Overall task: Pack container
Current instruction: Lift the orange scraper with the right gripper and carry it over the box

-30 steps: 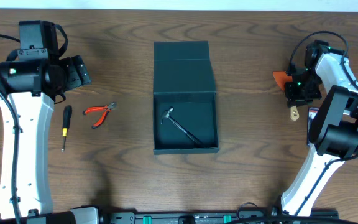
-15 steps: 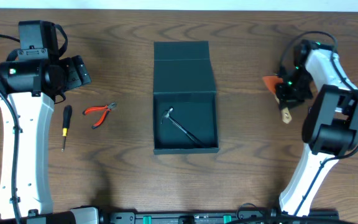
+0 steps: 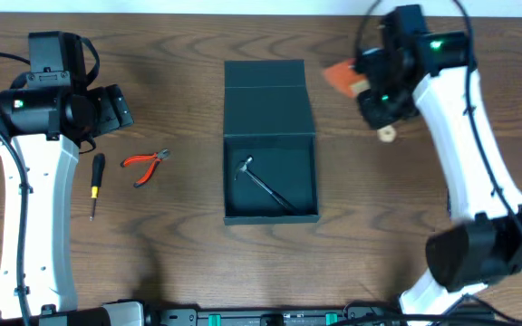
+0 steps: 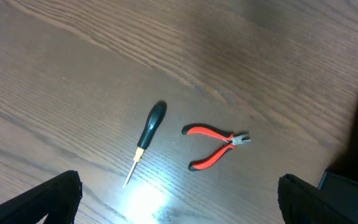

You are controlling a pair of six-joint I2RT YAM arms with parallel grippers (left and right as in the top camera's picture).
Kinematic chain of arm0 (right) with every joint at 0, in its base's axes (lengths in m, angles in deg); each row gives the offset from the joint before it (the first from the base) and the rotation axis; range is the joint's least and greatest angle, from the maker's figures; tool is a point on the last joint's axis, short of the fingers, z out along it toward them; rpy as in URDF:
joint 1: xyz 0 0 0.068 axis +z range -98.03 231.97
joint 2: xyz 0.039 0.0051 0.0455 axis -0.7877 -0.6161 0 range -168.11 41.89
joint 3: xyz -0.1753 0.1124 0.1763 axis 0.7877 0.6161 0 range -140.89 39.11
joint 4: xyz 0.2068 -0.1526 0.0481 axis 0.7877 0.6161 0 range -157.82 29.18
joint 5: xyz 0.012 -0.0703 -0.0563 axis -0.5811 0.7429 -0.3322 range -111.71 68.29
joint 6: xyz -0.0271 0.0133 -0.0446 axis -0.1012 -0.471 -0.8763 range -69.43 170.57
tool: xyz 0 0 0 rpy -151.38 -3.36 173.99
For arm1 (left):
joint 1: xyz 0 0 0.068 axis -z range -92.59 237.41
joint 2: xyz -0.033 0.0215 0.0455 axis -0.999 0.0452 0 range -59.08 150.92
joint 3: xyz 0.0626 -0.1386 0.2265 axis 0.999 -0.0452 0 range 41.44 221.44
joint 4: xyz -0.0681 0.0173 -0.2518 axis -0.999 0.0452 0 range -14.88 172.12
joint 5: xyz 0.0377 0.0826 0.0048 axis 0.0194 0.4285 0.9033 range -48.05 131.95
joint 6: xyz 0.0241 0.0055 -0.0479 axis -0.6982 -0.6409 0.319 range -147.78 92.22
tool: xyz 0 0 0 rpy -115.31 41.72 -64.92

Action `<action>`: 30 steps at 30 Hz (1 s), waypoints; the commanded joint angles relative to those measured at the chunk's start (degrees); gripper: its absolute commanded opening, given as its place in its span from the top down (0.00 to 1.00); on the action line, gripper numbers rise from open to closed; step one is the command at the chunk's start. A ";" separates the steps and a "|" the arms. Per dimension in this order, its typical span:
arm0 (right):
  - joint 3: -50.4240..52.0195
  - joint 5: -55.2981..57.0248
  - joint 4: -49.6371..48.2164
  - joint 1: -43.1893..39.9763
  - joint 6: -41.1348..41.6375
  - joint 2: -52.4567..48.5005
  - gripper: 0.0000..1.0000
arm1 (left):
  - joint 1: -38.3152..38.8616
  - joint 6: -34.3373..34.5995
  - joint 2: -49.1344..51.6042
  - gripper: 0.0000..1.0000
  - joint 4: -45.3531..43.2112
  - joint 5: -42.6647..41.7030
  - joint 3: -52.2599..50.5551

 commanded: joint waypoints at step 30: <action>23.15 -9.97 -17.73 21.77 -18.67 0.76 0.99 | -0.28 -0.94 0.59 0.02 0.72 0.26 -0.26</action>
